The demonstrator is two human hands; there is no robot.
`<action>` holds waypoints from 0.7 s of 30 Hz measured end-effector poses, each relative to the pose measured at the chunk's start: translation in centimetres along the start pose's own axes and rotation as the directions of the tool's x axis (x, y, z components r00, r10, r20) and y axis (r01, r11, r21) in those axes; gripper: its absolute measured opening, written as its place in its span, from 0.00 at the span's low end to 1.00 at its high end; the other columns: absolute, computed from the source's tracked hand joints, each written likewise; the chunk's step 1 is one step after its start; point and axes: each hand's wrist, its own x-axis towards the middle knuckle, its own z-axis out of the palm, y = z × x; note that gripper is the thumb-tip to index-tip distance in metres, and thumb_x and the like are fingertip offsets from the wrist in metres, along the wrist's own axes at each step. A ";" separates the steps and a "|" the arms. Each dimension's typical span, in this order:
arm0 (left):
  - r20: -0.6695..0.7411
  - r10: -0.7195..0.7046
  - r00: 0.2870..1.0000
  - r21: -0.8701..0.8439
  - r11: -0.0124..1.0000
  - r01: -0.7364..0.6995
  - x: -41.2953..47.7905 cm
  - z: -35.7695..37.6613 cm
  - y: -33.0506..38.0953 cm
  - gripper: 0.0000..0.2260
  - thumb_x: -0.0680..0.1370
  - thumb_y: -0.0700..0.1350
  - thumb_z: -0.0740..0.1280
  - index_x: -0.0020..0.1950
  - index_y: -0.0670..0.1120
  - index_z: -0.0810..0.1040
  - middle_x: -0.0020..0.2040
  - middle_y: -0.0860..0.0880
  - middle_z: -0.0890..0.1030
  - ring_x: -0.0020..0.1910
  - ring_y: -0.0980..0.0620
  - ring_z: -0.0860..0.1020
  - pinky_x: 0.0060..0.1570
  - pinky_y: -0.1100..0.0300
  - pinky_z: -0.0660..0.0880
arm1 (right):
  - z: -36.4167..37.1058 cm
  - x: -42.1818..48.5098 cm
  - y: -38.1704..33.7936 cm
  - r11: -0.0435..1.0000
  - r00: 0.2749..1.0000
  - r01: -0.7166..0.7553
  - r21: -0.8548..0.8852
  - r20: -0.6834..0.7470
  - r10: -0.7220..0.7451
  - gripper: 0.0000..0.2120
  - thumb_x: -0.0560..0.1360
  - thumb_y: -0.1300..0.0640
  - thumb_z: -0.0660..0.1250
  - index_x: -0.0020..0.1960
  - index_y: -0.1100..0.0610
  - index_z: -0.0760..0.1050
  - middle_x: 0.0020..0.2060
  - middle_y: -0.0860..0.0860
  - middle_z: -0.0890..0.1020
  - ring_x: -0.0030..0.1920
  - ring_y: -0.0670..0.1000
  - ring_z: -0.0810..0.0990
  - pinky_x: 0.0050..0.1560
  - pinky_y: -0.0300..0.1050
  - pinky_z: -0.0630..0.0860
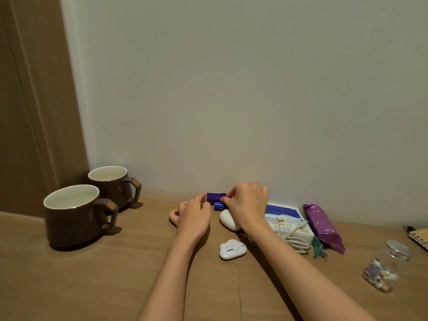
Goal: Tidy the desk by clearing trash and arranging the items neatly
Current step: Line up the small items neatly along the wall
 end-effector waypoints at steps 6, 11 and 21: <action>-0.012 -0.055 0.998 -0.090 0.994 0.054 1.1 0.5 0.1 0.17 0.78 0.43 0.53 0.65 0.54 0.71 0.60 0.55 0.77 0.65 0.54 0.65 0.60 0.56 0.55 | 0.2 0.0 0.1 1.000 1.000 0.018 -0.004 -0.023 -0.018 0.10 0.73 0.45 0.68 0.47 0.50 0.82 0.40 0.49 0.82 0.47 0.50 0.74 0.49 0.47 0.66; -0.084 -0.003 0.996 -0.118 0.993 -0.007 1.5 0.7 -0.3 0.11 0.78 0.48 0.62 0.60 0.55 0.74 0.53 0.59 0.79 0.60 0.53 0.72 0.53 0.57 0.56 | 0.2 -0.2 0.2 0.999 0.999 0.035 0.033 -0.037 -0.034 0.10 0.74 0.45 0.68 0.48 0.50 0.82 0.40 0.49 0.82 0.48 0.49 0.74 0.50 0.46 0.67; -0.155 -0.002 0.988 -0.251 0.967 -0.037 1.9 0.3 0.2 0.02 0.77 0.52 0.64 0.46 0.56 0.75 0.44 0.57 0.77 0.47 0.56 0.73 0.52 0.56 0.58 | -0.5 -0.3 0.6 0.973 0.991 0.133 0.190 -0.061 -0.123 0.10 0.73 0.45 0.68 0.48 0.50 0.79 0.42 0.46 0.82 0.48 0.48 0.74 0.49 0.44 0.64</action>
